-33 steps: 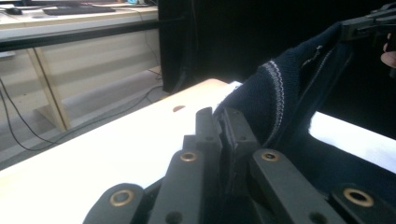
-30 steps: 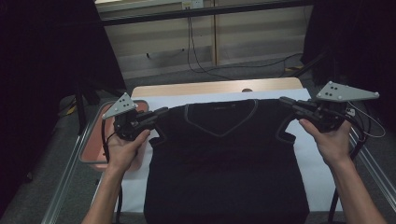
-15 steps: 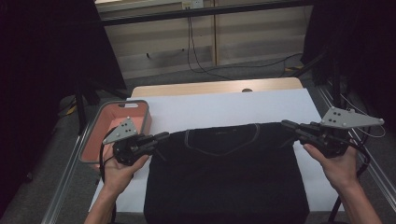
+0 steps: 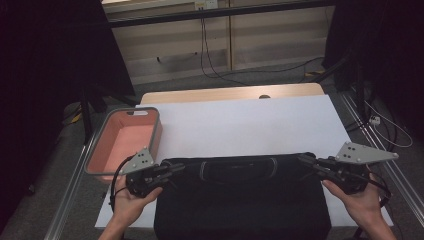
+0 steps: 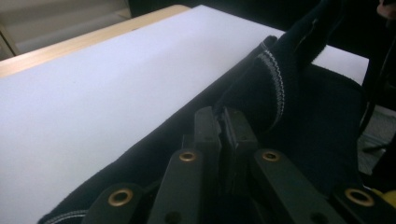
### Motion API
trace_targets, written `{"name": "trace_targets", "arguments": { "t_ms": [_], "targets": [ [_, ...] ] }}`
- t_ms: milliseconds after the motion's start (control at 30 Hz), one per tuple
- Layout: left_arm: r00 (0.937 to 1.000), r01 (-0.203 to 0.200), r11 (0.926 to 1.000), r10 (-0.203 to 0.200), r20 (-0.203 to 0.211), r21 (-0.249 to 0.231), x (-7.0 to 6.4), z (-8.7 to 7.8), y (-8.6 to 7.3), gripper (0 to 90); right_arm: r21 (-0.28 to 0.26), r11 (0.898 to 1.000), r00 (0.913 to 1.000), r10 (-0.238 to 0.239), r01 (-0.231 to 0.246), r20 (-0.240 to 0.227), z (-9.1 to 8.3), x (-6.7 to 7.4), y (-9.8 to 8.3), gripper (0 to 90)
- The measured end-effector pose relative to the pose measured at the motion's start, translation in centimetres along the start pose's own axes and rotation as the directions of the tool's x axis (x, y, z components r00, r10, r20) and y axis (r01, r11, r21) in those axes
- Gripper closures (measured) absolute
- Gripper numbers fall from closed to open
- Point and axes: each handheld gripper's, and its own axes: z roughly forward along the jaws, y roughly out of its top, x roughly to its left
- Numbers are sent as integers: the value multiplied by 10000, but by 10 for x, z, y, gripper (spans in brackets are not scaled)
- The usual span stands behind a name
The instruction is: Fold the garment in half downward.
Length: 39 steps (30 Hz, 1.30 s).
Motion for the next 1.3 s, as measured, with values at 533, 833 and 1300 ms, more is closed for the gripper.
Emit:
{"name": "trace_targets", "arguments": {
  "t_ms": [533, 833, 1300],
  "targets": [
    [9971, 621, 9904, -670, 359, 1232, -13, 12, -56, 853, 545, 9984, 9992, -107, 128, -394, 0, 34, -50, 882],
    [9966, 480, 9884, -570, 588, 1443, -27, 7, -64, 846, 1010, 9947, 9980, 256, -197, -574, -7, 43, -73, 879],
    [9966, 764, 9892, -797, 212, 1248, -17, 1, -66, 620, 1255, 9915, 9958, 439, -335, -806, -3, 47, -76, 542]
  ]
}}
